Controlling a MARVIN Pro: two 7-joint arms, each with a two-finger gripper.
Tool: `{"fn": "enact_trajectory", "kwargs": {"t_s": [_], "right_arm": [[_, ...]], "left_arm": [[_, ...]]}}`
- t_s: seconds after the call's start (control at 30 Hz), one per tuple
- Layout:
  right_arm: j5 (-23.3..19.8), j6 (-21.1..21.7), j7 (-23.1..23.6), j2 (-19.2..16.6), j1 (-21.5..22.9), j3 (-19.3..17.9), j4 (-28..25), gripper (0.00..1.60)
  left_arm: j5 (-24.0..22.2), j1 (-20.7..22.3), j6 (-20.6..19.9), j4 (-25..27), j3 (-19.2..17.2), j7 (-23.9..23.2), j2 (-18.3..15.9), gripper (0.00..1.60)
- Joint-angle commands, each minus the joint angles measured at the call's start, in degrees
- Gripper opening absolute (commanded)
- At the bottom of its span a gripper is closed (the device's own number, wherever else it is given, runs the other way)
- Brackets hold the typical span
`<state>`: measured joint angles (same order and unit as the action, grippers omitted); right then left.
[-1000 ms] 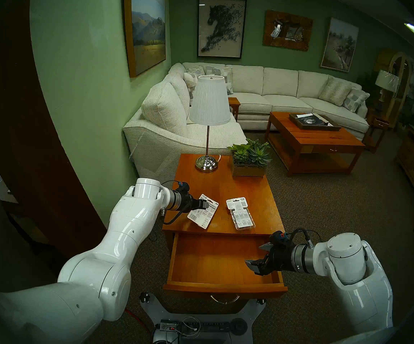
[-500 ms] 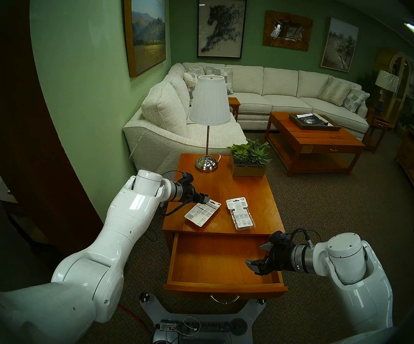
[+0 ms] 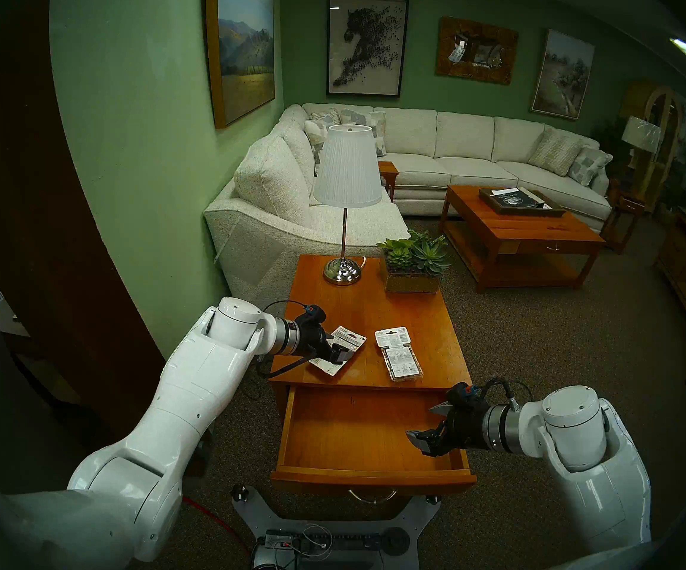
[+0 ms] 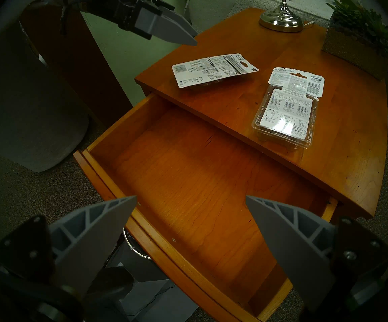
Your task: Open the drawer, take out the contents and close the drawer
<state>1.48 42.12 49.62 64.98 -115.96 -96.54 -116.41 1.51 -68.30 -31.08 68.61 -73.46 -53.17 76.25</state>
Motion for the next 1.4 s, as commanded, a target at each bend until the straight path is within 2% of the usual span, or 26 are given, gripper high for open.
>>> {"fn": "enact_trajectory", "kwargs": {"t_s": [0.0,0.2,0.23,0.33,0.4,0.43,0.6,0.8,0.97,1.03,1.2,1.27,1.33,1.37], "right_arm": [[-0.10,-0.19,-0.05,0.02,0.95,-0.15,-1.23,1.60],[-0.12,-0.23,-0.04,0.00,0.95,-0.15,-1.17,1.60],[-0.12,-0.23,-0.03,0.00,0.96,-0.15,-1.17,1.60],[-0.13,-0.23,-0.03,0.00,0.97,-0.15,-1.19,1.60],[-0.13,-0.24,-0.04,0.00,0.97,-0.15,-1.20,1.60],[-0.13,-0.23,-0.04,0.00,0.98,-0.15,-1.22,1.60],[-0.14,-0.24,-0.05,-0.01,0.98,-0.15,-1.23,1.60],[-0.16,-0.25,-0.05,-0.02,0.98,-0.14,-1.22,1.60],[-0.17,-0.26,-0.05,-0.02,0.98,-0.14,-1.21,1.60],[-0.17,-0.26,-0.05,-0.03,0.98,-0.14,-1.21,1.60],[-0.18,-0.25,-0.06,-0.03,0.98,-0.14,-1.25,1.60],[-0.18,-0.25,-0.06,-0.03,0.98,-0.14,-1.25,1.60],[-0.19,-0.24,-0.08,-0.03,0.98,-0.14,-1.28,1.60],[-0.19,-0.24,-0.08,-0.03,0.98,-0.14,-1.28,1.60]], "left_arm": [[-1.98,-2.56,2.56,6.92,0.05,-6.71,-3.81,1.60],[-1.64,-8.73,2.71,11.41,2.27,-12.04,-7.60,1.60],[-1.78,-9.12,2.80,10.82,2.65,-12.37,-7.93,1.60],[-1.53,-12.74,2.00,16.09,3.02,-14.37,-10.67,1.60],[-1.65,-12.87,2.34,15.29,3.22,-15.20,-11.11,1.60],[-1.58,-14.21,2.45,16.73,3.14,-15.75,-12.31,1.60],[-1.35,-17.00,2.49,19.76,2.09,-14.99,-14.05,1.60],[-0.29,-22.26,2.68,24.96,1.22,-12.95,-15.97,1.60],[0.16,-25.84,3.39,28.84,1.11,-12.09,-17.57,1.60],[0.16,-26.01,3.80,28.26,1.38,-12.24,-17.60,1.60],[1.29,-31.04,4.45,34.39,1.29,-10.54,-20.30,1.60],[1.10,-30.57,5.03,32.79,1.60,-10.91,-19.99,1.60],[1.62,-33.01,5.64,36.20,1.38,-10.28,-21.49,1.60],[1.62,-33.01,5.64,36.20,1.38,-10.28,-21.49,1.60]]}}
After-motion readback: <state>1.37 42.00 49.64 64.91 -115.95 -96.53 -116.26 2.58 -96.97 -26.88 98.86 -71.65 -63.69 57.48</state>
